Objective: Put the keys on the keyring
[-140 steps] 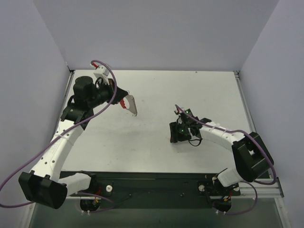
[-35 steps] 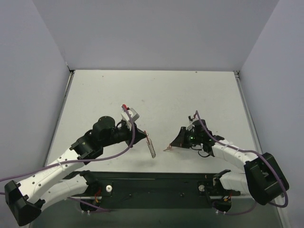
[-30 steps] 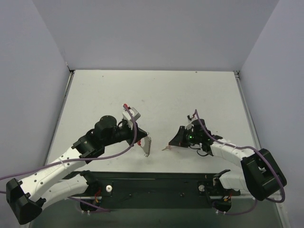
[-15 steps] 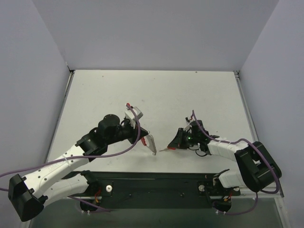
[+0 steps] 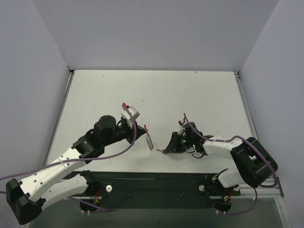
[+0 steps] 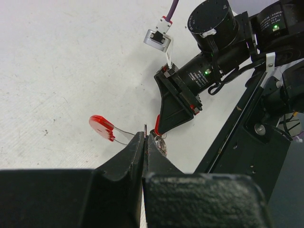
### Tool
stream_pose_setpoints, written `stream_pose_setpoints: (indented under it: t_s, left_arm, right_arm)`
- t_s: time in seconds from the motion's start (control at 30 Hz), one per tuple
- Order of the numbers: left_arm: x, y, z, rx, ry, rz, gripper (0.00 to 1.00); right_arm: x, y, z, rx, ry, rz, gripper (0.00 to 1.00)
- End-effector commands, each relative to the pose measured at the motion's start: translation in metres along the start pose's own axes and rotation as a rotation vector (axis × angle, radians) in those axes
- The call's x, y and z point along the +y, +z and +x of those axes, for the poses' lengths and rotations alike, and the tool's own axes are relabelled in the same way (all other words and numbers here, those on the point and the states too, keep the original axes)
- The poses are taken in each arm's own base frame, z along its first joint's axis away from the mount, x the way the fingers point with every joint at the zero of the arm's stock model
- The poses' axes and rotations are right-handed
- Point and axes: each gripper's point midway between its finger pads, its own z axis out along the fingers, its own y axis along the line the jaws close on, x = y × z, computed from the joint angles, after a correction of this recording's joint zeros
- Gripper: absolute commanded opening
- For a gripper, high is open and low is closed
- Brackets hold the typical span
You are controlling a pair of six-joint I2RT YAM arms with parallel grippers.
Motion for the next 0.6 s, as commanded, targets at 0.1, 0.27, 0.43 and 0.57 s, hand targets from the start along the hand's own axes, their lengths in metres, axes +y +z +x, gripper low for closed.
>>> stream_pose_setpoints:
  t_s: [0.1,0.27,0.43,0.57]
  left_arm:
    - [-0.0047,-0.0064,-0.0177,-0.071,0.011,0.008,0.0]
    - [-0.0048,-0.009,-0.0171,-0.075,0.011,0.008,0.0]
    - [-0.005,-0.011,-0.0167,-0.078,0.012,0.007,0.0]
    - [-0.0056,-0.0133,-0.0177,-0.084,0.013,0.008,0.0]
  right_arm:
    - [-0.0035,0.0006,-0.0049,-0.017,-0.045,0.064,0.25]
    - [-0.0041,-0.0002,-0.0062,-0.018,-0.076,0.108,0.26]
    - [-0.0041,-0.0038,-0.0033,0.002,-0.117,0.179,0.26]
    - [-0.0034,-0.0073,-0.0024,0.012,-0.129,0.232,0.25]
